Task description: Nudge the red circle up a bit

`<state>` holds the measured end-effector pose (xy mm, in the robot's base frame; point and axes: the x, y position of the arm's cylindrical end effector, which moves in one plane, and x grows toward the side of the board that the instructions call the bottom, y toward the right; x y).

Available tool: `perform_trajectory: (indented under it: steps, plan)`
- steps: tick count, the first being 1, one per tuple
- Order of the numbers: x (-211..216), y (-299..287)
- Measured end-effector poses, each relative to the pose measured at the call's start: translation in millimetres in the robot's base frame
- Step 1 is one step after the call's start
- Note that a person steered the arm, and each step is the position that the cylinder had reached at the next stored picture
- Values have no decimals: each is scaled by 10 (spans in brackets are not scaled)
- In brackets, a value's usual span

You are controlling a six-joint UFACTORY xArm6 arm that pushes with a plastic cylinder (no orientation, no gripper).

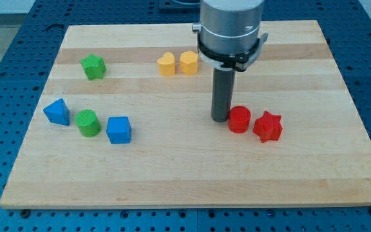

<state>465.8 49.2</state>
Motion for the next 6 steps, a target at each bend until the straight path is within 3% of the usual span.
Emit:
perform_trajectory:
  steps: [2, 3, 5, 6]
  plan:
    - [486, -385]
    - [668, -276]
    - [4, 64]
    - [-87, 54]
